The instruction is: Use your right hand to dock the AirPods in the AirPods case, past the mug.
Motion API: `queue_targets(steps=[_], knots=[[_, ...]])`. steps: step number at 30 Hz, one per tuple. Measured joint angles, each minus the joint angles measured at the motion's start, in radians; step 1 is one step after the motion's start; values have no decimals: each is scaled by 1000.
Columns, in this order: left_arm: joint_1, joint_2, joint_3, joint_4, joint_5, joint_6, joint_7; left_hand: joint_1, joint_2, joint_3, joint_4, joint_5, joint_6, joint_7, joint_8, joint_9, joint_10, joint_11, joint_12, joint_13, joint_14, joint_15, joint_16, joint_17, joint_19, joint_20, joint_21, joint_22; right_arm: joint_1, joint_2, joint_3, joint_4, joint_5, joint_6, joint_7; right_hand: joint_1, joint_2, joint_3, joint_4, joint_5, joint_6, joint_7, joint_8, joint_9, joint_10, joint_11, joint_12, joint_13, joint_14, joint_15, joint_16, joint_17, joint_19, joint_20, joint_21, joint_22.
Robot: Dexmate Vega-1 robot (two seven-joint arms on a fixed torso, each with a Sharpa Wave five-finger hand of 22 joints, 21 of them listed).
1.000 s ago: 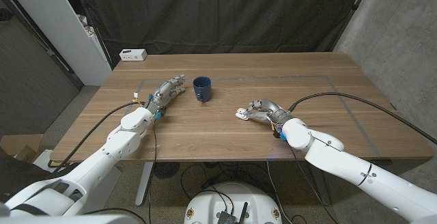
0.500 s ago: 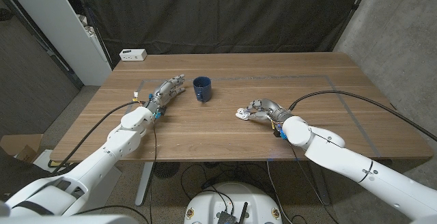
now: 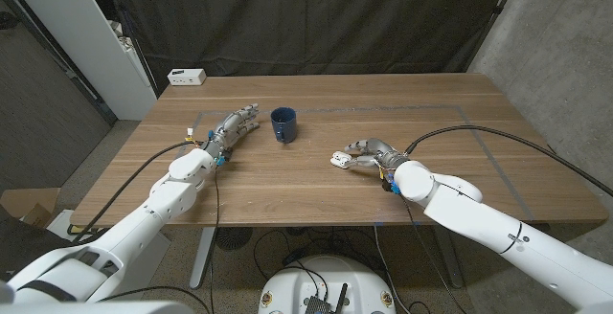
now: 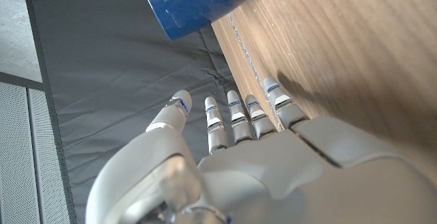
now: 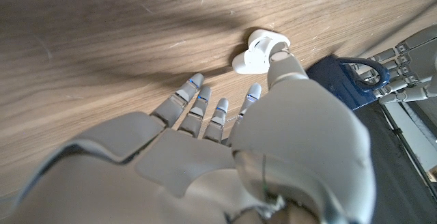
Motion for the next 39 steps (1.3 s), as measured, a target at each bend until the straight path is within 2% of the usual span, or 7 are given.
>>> queue_targets(steps=[7, 10, 16, 39], knots=[[-7, -4, 0, 10, 0, -1, -6, 0, 0, 0, 0, 0, 0, 0, 0, 0, 0, 0, 0, 0, 0, 0, 0, 0, 0, 0, 0, 0, 20, 26, -17, 1, 28, -61, -28, -4, -4, 0, 0, 0, -4, 36, 0, -4, -10, 10, 0, -5, -11, 0, -7, 0, -7, 7, 0, -1], [-11, -4, 2, 14, 1, -1, -6, 0, 0, 0, 0, 0, 0, 0, 0, 0, 0, 0, 0, 0, 0, 0, 0, 0, 0, 0, 0, 0, 29, 37, -24, 5, 41, -82, -42, -8, -8, 0, 0, 0, -6, 45, 8, -5, -10, 23, 0, -5, -11, 0, -15, -4, -6, 10, 0, -1], [-18, -6, 4, 23, 2, -1, -8, 0, 0, 0, 0, 0, 0, 0, 0, 0, 0, 0, 0, 0, 0, 0, 0, 0, 0, 0, 0, 0, 45, 49, -39, 15, 63, -107, -60, -12, -12, 0, 0, 4, 10, 61, 12, -9, -3, 30, 0, -5, -11, 0, -15, -4, -5, 12, 0, -2], [-62, -32, 14, 94, 3, 1, -31, 0, 0, 0, 0, 0, 0, 0, 0, 0, 0, 0, 0, 0, 0, 0, 0, 0, 0, 0, 0, 0, 106, 54, -70, 31, 151, -177, -72, -33, -17, 0, 0, 8, 15, 66, 15, -14, 2, 46, 0, -10, -21, 1, -22, -3, -12, 22, -8, -2]])
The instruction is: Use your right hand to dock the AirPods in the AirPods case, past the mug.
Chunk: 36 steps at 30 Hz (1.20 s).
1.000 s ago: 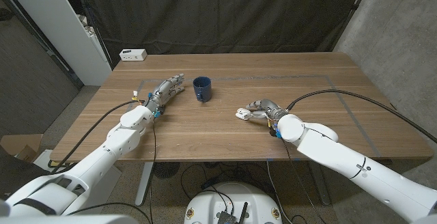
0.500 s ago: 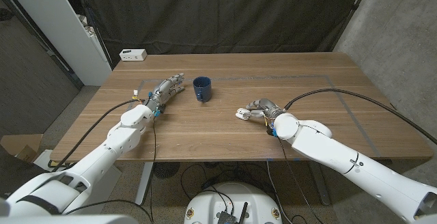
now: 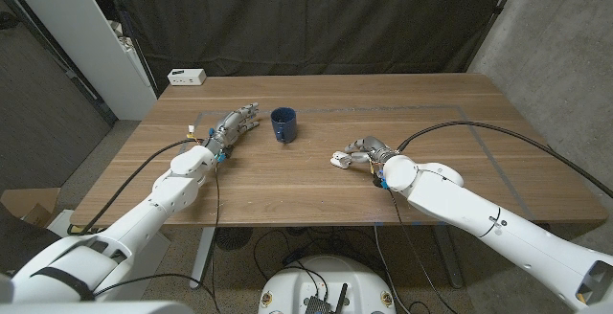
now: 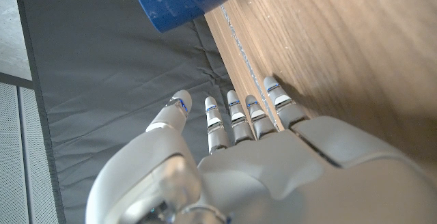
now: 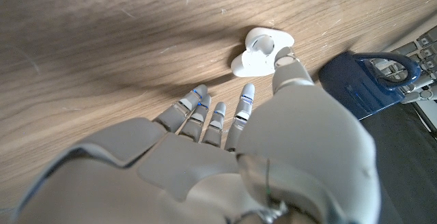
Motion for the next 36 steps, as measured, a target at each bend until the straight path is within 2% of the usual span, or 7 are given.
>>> queue_targets(steps=[15, 20, 33, 36], knots=[[-14, -9, 4, 24, -1, -9, -15, 0, 0, 0, 0, 0, 0, 0, 0, 0, 0, 0, 0, 0, 0, 0, 0, 0, 0, 0, 0, 0, 18, -11, -9, -13, 43, -28, -11, -24, -13, -4, 4, 0, -14, 6, 0, -5, -4, -3, 0, 0, -9, -1, -8, 1, -17, 5, -4, 0], [-14, -9, 5, 21, 0, -9, -14, 0, 0, 0, 0, 0, 0, 0, 0, 0, 0, 0, 0, 0, 0, 0, 0, 0, 0, 0, 0, 0, 20, -15, -11, -15, 54, -34, -14, -24, -13, -4, 4, 0, -28, -15, 0, -4, -9, 2, 0, 0, -10, -2, -8, 1, -17, 5, -4, -1], [-14, -3, 8, 1, 7, -1, -4, -4, -4, 0, 0, 0, 0, 0, 0, 0, 0, 0, 4, -3, 0, 0, 0, 0, 0, 0, 0, 0, 36, -27, -32, -8, 67, -34, -12, -24, -21, -4, 4, 8, -40, -4, 0, -8, -15, -4, 0, 0, -15, -1, -13, -2, -18, 4, -4, 0], [-13, -1, 8, -7, 9, 3, 0, -4, -4, 0, 0, 0, 0, 0, 0, 0, 0, 0, 4, -5, 0, 0, 0, 0, 0, 0, 0, 0, 39, -30, -36, -7, 68, -33, -9, -19, -25, -3, -6, 8, -40, -4, 0, -9, -20, -9, 0, 0, -15, -1, -17, -2, -18, 4, -4, 0]])
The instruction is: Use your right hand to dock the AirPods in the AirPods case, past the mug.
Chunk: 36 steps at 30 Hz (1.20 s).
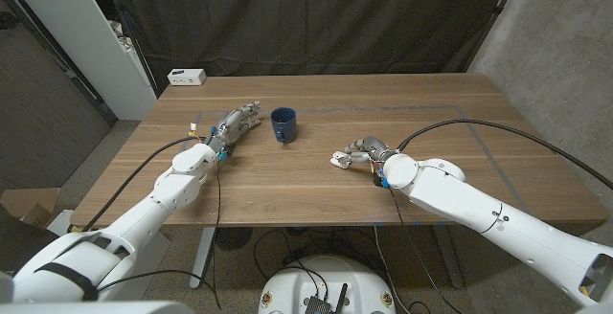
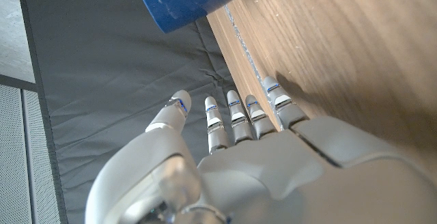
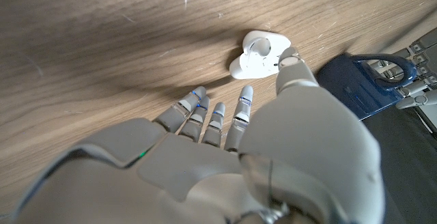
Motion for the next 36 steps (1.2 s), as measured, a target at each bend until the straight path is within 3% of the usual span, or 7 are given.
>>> queue_targets(steps=[26, 36], knots=[[9, 10, 2, -35, 8, 16, 17, -4, 4, 0, 0, 0, 0, 0, 0, 0, 0, 0, 0, 0, 0, 0, 0, 0, 0, 0, -4, 5, 10, -8, -28, 4, -6, -3, 4, 20, -14, 12, -12, 8, -11, -1, -6, 0, -9, -1, 0, -5, -5, -5, -8, 0, -6, -6, -2, 0], [17, 11, 3, -50, 10, 16, 24, -4, 4, 0, 0, 0, 0, 0, 0, 0, 0, 0, 0, 0, 0, 0, 0, 0, 0, 0, -4, 5, -5, -4, -33, 11, -21, -3, -19, 57, -1, 31, -24, 15, -3, -25, 0, 0, -1, -9, 5, -5, -6, -6, -11, 0, -18, -18, 6, 1]])
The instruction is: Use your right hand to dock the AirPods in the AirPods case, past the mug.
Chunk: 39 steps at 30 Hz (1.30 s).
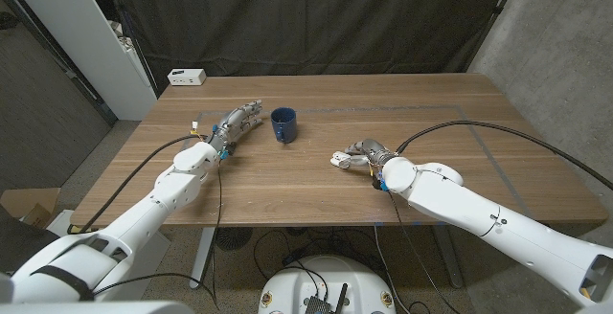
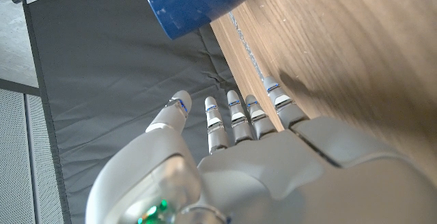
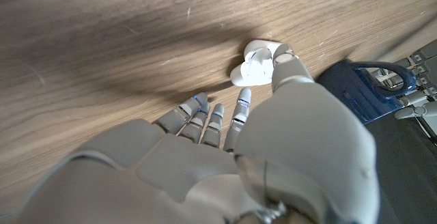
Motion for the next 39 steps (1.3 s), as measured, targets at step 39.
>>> queue_targets(steps=[39], knots=[[12, -2, 4, -26, 5, 13, 23, 0, 0, 0, 0, 0, 0, 0, 0, 0, 0, 0, 0, 0, 0, 0, 0, 0, 0, 0, 0, 0, -73, -31, 45, 29, -48, 136, -9, 57, 69, 31, 15, -1, 308, -85, 68, -7, 150, -121, 45, -9, 63, -26, 52, 11, 45, -44, 12, 1]])
